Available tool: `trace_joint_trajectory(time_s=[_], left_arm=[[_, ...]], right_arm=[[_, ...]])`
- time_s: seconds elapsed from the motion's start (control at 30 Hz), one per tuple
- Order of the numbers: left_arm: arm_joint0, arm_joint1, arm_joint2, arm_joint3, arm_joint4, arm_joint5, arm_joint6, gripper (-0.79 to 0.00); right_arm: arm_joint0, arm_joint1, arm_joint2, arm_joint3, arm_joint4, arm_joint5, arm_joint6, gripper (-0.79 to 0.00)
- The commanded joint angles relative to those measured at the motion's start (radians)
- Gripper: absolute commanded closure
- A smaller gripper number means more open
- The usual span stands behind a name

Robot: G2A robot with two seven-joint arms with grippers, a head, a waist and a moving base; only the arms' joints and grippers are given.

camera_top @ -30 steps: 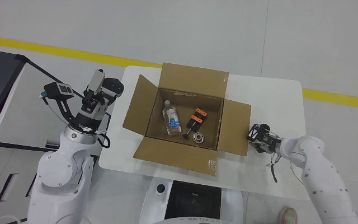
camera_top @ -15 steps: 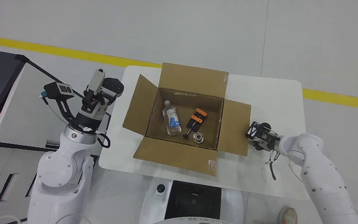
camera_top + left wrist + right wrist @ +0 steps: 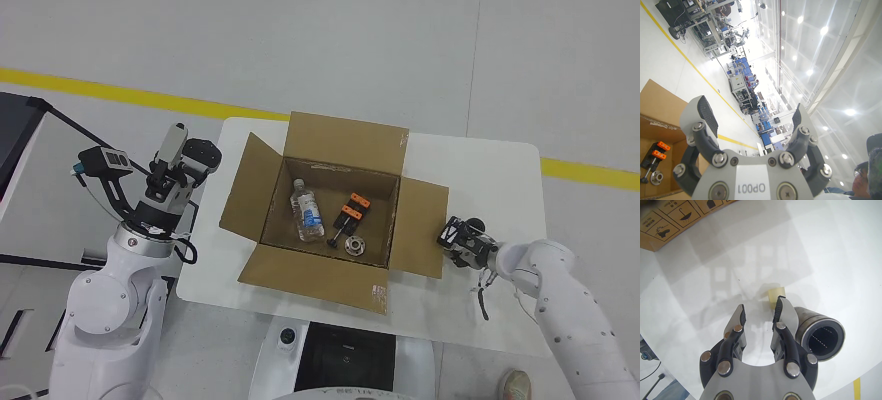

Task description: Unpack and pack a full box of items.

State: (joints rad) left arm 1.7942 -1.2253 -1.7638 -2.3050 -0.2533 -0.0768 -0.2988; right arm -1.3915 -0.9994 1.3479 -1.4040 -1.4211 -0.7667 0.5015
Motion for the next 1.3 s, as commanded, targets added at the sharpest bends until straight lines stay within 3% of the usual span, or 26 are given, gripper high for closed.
trace_joint_trajectory(time_s=[0.0,0.37,0.77,1.0,1.27], left_arm=[[0.000,0.000,0.000,0.000,0.000,0.000,0.000,-0.785],[0.000,0.000,0.000,0.000,0.000,0.000,0.000,-0.785],[0.000,0.000,0.000,0.000,0.000,0.000,0.000,-0.785],[0.000,0.000,0.000,0.000,0.000,0.000,0.000,-0.785],[0.000,0.000,0.000,0.000,0.000,0.000,0.000,-0.785]], right_arm=[[0.004,-0.001,-0.008,0.007,-0.003,0.001,-0.004,-0.296],[0.007,0.006,0.010,-0.024,0.060,-0.045,-0.025,-0.311],[0.054,0.000,-0.044,0.031,-0.011,0.023,-0.103,-0.289],[0.091,-0.008,-0.077,0.083,-0.034,0.060,-0.151,-0.339],[0.090,-0.003,-0.058,0.086,0.028,0.013,-0.132,-0.366]])
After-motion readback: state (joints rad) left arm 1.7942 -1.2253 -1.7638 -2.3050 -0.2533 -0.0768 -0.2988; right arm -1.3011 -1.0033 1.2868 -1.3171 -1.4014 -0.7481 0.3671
